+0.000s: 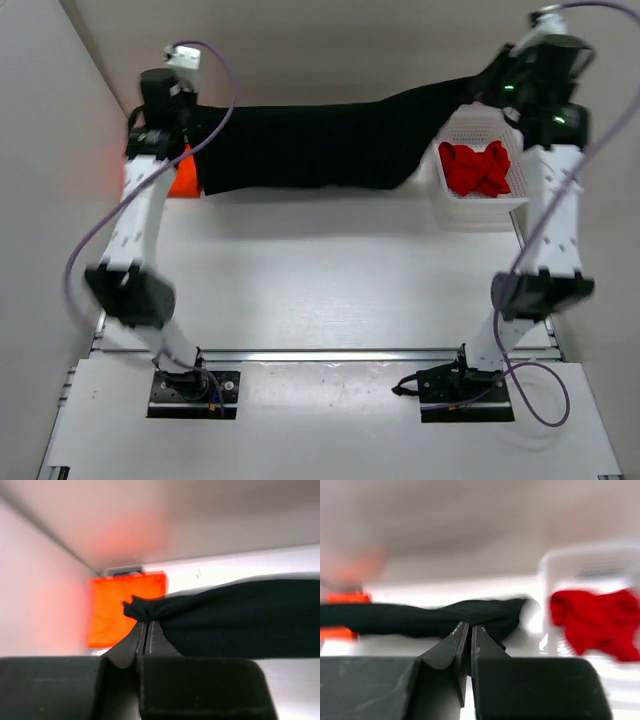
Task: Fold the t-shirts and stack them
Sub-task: Flatten out the tshirt
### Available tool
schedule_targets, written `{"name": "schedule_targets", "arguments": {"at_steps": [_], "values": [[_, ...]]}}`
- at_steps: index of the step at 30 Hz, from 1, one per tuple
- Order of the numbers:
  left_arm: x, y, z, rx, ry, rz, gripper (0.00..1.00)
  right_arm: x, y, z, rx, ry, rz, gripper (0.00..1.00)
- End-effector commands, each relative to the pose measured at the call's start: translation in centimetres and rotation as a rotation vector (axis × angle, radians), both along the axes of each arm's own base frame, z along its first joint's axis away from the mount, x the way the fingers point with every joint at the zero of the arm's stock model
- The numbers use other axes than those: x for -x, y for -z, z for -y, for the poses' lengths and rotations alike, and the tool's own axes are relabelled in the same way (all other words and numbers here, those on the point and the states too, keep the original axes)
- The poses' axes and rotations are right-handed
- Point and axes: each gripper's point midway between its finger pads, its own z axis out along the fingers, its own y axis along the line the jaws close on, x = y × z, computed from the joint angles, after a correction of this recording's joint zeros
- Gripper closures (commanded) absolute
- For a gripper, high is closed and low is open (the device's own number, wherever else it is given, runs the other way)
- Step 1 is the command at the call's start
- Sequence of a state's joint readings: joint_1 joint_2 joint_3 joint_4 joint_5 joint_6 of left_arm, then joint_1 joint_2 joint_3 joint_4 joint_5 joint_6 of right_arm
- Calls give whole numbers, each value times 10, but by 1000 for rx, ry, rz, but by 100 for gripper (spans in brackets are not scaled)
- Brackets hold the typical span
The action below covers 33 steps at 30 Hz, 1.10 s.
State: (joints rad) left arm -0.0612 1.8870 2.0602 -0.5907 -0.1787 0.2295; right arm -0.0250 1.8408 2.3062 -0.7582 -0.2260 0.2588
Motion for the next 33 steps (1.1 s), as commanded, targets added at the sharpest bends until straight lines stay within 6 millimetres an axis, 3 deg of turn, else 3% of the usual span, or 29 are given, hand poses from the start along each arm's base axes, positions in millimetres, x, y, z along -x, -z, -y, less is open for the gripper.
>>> {"name": "schedule_targets", "arguments": {"at_steps": [1, 3, 4, 6, 7, 9, 10, 11, 12, 13, 14, 17, 19, 26, 31, 33], "values": [[96, -147, -3, -50, 4, 436, 100, 76, -72, 48, 0, 129, 142, 99], [100, -89, 9, -22, 51, 275, 100, 84, -30, 30, 2, 85, 47, 100], [101, -77, 15, 11, 70, 240, 100, 86, -20, 23, 25, 75, 28, 100], [109, -27, 19, 33, 93, 107, 100, 97, 17, -9, 45, 1, -42, 100], [117, -5, 23, 50, 106, 47, 100, 106, 20, -22, 51, -30, -38, 100], [128, 25, 31, 61, 156, -33, 100, 121, 68, -34, 47, -49, -102, 99], [137, 44, 31, 55, 163, -80, 100, 133, 66, -34, 38, -36, -73, 100], [147, 60, 36, 50, 195, -138, 100, 140, 100, -30, 46, -19, -145, 100], [154, 78, 37, 48, 210, -188, 100, 157, 119, -27, 42, -5, -178, 100], [168, 104, 35, 44, 204, -269, 100, 170, 122, -20, 42, 14, -182, 100], [180, 125, 33, 43, 202, -332, 100, 179, 150, -15, 59, 34, -247, 100], [215, 170, 16, 71, 160, -481, 100, 222, 189, -6, 66, 55, -363, 100], [235, 192, 8, 63, 148, -570, 100, 245, 212, -2, 45, 63, -425, 100], [296, 238, -20, -19, 55, -837, 100, 275, 236, -16, -23, 29, -514, 100], [315, 251, -29, -49, 35, -895, 100, 290, 268, -30, -70, 4, -608, 100], [308, 249, -23, -33, 63, -886, 100, 272, 265, -35, -111, -11, -547, 100]]}}
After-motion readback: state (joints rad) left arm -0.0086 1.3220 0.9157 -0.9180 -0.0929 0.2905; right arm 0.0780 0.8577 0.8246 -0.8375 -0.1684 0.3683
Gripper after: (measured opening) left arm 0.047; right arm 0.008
